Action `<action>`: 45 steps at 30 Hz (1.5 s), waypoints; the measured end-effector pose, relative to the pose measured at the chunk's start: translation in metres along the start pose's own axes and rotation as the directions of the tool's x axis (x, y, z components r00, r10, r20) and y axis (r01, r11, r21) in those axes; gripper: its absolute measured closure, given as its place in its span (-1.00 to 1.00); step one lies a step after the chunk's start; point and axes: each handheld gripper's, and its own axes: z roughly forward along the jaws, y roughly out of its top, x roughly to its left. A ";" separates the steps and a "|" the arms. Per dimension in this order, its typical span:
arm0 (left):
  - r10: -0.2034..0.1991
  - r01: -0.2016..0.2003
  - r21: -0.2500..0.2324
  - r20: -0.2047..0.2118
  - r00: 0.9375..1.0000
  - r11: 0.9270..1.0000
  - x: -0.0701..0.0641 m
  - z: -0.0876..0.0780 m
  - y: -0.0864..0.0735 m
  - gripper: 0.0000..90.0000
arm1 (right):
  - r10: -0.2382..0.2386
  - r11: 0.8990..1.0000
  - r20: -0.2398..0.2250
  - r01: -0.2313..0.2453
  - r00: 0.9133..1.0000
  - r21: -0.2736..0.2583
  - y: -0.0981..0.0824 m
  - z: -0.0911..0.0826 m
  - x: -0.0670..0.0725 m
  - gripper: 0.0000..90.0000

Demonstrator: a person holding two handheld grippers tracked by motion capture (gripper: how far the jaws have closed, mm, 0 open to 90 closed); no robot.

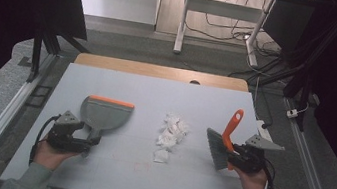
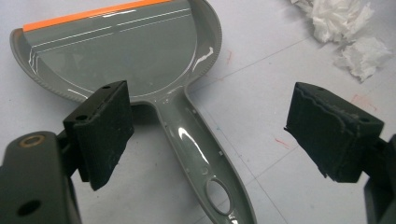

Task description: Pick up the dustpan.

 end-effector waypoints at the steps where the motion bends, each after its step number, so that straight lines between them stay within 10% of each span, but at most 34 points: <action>1: 0.000 0.000 0.001 0.002 1.000 1.000 0.000 0.000 0.000 -0.66 | -0.003 1.000 0.004 0.003 1.000 -0.003 0.000 0.000 0.000 0.56; 33: 0.008 -0.008 0.009 0.021 1.000 1.000 -0.005 -0.004 0.003 -0.66 | -0.017 1.000 0.009 0.017 1.000 0.004 0.000 0.001 0.002 0.56; 45: 0.007 -0.004 0.065 -0.035 0.999 0.998 -0.016 -0.027 0.021 -0.67 | -0.019 1.000 0.013 0.019 1.000 0.005 0.000 0.000 0.002 0.56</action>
